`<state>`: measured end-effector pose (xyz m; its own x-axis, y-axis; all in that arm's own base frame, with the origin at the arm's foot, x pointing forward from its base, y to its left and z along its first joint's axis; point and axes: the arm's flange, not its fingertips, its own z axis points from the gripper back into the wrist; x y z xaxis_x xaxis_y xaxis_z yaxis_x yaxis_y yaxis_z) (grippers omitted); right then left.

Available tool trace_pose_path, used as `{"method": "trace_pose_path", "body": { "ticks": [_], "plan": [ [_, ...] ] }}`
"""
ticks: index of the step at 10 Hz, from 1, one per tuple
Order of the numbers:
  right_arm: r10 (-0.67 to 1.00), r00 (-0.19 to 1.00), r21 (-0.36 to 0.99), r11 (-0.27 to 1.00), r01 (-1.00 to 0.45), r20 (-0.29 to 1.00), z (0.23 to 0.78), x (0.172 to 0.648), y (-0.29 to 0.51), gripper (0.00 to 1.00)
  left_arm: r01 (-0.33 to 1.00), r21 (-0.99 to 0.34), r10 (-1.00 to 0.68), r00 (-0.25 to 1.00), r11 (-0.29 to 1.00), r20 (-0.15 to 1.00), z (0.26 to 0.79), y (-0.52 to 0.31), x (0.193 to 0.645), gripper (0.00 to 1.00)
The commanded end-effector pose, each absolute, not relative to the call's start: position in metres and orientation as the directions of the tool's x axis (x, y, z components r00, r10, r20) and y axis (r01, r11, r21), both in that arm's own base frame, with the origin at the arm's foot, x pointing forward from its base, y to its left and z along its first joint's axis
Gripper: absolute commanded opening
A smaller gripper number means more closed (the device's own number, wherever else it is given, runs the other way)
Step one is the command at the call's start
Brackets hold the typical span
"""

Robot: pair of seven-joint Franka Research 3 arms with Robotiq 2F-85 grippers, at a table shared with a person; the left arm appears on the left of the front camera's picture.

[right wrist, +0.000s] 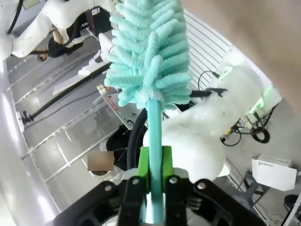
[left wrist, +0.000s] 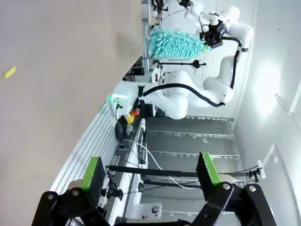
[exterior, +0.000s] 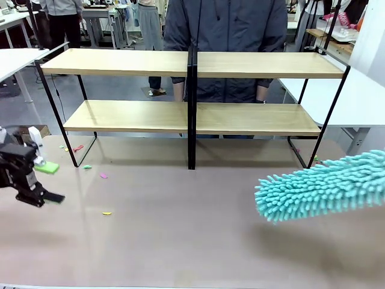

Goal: Clean the shelves.
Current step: Place the Duster on the table.

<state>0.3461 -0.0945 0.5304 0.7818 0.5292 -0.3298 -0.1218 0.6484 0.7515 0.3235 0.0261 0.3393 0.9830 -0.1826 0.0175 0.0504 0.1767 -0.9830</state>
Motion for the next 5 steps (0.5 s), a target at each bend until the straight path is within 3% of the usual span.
{"method": "trace_pose_path", "body": {
  "ticks": [1, 5],
  "plan": [
    [0.485, 0.798, 0.759, 0.649, -0.053, -0.359, 0.525, 0.361, -0.081, 0.13, 0.091, -0.98, -0.169, 0.984, 0.176, 0.061, 0.362, 0.026, 0.324, 1.0],
    [0.448, 0.794, 0.715, 0.698, -0.025, -0.41, 0.512, 0.37, -0.075, 0.13, 0.091, -0.98, -0.169, 0.984, 0.176, 0.061, 0.362, 0.026, 0.324, 1.0]
  ]
}}
